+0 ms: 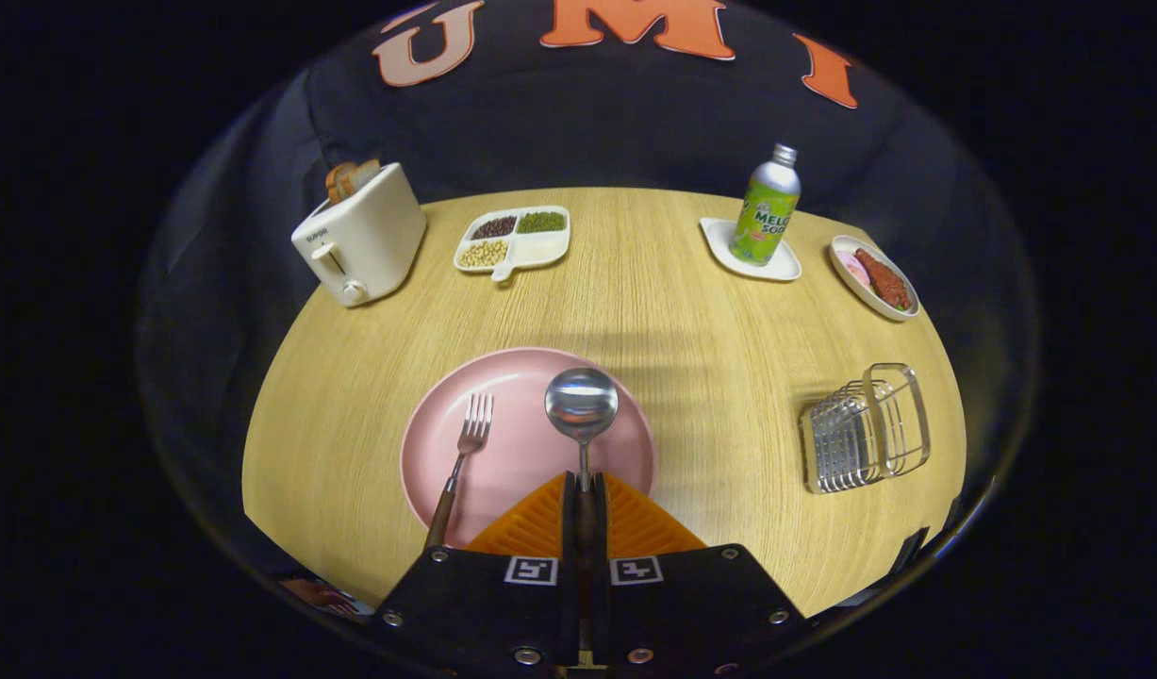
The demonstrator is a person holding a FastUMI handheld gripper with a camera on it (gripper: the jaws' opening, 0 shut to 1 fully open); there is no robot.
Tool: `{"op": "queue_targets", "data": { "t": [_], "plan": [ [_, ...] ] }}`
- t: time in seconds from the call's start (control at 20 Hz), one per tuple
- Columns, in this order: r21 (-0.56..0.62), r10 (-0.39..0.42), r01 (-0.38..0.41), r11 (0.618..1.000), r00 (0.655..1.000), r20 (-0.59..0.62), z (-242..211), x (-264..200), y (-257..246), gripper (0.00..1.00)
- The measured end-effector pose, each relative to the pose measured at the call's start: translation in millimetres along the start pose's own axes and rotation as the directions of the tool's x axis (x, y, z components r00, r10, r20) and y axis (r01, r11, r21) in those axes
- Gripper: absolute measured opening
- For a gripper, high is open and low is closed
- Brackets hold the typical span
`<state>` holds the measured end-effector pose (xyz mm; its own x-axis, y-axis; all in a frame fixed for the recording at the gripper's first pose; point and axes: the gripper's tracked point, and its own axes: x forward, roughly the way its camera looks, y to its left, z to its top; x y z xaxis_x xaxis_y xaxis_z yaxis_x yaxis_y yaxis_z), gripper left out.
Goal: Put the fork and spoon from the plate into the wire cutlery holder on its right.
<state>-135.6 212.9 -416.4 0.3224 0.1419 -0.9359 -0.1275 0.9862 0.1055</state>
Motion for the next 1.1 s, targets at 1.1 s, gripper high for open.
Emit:
{"op": "queue_targets", "data": {
  "t": [1.1],
  "plan": [
    [0.022, -0.118, 0.116, 0.993, 0.974, 0.194, 56.8, -83.8, -170.0, 0.05]
  ]
}}
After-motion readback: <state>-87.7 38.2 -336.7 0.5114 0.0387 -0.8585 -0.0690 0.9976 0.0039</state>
